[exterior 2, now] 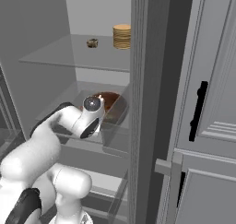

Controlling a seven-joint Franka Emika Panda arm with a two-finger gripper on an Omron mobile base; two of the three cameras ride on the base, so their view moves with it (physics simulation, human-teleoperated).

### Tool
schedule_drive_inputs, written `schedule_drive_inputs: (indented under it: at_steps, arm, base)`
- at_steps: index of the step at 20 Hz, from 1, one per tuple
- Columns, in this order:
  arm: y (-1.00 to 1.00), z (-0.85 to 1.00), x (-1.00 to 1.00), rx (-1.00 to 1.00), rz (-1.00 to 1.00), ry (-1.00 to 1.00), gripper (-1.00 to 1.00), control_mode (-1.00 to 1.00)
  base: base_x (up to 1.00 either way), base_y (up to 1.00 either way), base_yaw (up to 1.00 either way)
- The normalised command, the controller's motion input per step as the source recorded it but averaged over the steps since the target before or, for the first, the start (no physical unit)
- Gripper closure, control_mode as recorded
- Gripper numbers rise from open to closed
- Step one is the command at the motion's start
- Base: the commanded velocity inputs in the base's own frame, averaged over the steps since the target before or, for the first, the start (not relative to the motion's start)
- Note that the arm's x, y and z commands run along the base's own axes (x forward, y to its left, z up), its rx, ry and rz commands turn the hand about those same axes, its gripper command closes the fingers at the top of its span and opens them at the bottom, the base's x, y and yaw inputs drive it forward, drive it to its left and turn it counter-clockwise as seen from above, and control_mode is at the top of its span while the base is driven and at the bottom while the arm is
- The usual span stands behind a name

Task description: Pick the chicken drumstick and potato from their plates and place them in the bowl. Then put the bowl in the fridge.

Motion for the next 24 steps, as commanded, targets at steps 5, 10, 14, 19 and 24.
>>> schedule_drive_inputs:
  at_steps: [5,10,14,19,24]
  arm:
    - [-0.02,-0.29,0.55,0.00,0.01,-0.03,1.00,-1.00]
    - [0.00,-0.22,0.34,0.00,0.05,-0.18,-1.00,-1.00]
    - [0.02,0.01,0.09,0.00,0.02,-0.22,-1.00,-1.00]
    - [0.07,0.30,-0.37,0.00,0.00,-0.22,-1.00,-1.00]
    - [0.00,0.83,-0.94,0.00,0.00,-0.01,-1.00,-1.00]
  base:
    - [0.00,0.00,0.00]
    - [0.00,0.00,0.00]
    - [0.00,0.00,0.00]
    - [0.00,0.00,0.00]
    - [0.00,0.00,0.00]
